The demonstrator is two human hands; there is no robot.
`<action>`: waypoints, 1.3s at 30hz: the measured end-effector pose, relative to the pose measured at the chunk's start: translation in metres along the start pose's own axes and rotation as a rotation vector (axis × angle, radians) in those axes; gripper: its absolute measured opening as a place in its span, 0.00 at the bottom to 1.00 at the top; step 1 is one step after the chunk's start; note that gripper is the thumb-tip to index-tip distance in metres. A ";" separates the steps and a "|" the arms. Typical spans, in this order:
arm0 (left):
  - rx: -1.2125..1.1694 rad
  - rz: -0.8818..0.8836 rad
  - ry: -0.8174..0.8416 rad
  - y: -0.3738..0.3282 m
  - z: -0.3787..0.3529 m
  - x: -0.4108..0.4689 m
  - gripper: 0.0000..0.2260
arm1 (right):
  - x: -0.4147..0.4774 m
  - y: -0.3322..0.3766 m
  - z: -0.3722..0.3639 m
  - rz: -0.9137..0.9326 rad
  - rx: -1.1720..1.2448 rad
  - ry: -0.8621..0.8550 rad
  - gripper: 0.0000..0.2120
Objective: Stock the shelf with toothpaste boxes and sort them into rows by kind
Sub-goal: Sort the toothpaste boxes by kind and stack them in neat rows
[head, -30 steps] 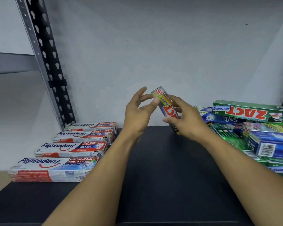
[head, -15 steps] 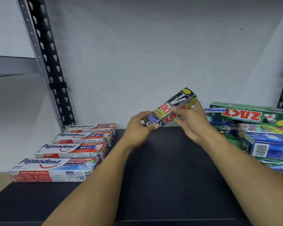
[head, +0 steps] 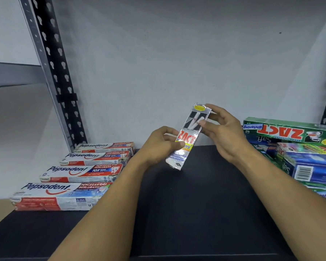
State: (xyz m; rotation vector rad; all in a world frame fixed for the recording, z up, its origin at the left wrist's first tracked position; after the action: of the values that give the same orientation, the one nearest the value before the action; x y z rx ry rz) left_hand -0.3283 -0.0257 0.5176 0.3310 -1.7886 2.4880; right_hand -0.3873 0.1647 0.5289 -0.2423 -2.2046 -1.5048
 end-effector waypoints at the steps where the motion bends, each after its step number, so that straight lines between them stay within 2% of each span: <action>1: -0.042 0.029 0.035 -0.001 0.000 0.000 0.16 | -0.001 0.000 -0.002 0.002 0.000 0.012 0.26; 3: -0.148 0.079 0.065 -0.001 -0.001 -0.001 0.22 | -0.003 -0.001 -0.005 0.001 -0.030 0.010 0.28; 6: -0.357 0.119 0.001 -0.001 -0.001 -0.002 0.26 | -0.007 -0.003 -0.011 0.017 -0.313 0.021 0.31; 9: -0.557 0.155 -0.126 0.003 0.002 0.002 0.19 | -0.018 -0.012 -0.023 0.027 -0.677 0.189 0.37; 12: -0.622 0.188 -0.233 0.007 0.004 0.002 0.15 | -0.029 -0.029 -0.037 0.030 -0.924 0.349 0.42; 16: -0.582 0.191 -0.267 0.003 0.000 0.001 0.14 | -0.029 -0.030 -0.037 0.056 -1.066 0.328 0.34; 19: -0.579 0.103 -0.424 -0.001 0.007 0.004 0.27 | -0.025 -0.022 -0.026 -0.002 -1.090 0.320 0.29; 21: -0.474 0.053 -0.510 0.000 0.015 0.003 0.34 | -0.023 -0.019 -0.020 -0.029 -1.078 0.318 0.27; 22: -0.381 0.027 -0.524 0.001 0.017 0.002 0.34 | -0.022 -0.019 -0.018 -0.036 -1.074 0.318 0.26; 27: 0.081 -0.078 -0.515 0.002 0.017 -0.002 0.14 | -0.021 -0.022 -0.015 -0.018 -1.112 0.319 0.25; 30: 0.329 -0.117 -0.499 0.000 0.017 -0.003 0.08 | -0.020 -0.024 -0.010 -0.002 -1.123 0.310 0.23; 32: 0.524 -0.076 -0.425 0.001 0.015 -0.004 0.10 | -0.018 -0.025 -0.005 0.007 -1.154 0.311 0.22; 35: 0.796 0.015 -0.227 0.000 0.014 -0.003 0.16 | -0.016 -0.028 0.000 0.002 -1.198 0.310 0.20; 39: 1.100 0.016 0.053 -0.017 0.029 -0.004 0.21 | -0.013 -0.033 -0.001 0.012 -1.198 0.309 0.20</action>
State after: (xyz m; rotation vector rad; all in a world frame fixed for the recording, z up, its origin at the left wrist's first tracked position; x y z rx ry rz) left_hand -0.3169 -0.0472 0.5418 0.2626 -0.2324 3.1671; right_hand -0.3882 0.1527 0.4956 -0.3409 -0.8469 -2.4599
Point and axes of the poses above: each hand's wrist, its own x-axis towards the middle knuckle, its own z-axis out of the back of the hand, y = z × x, the point moved 3 cm from there along x, towards the middle knuckle
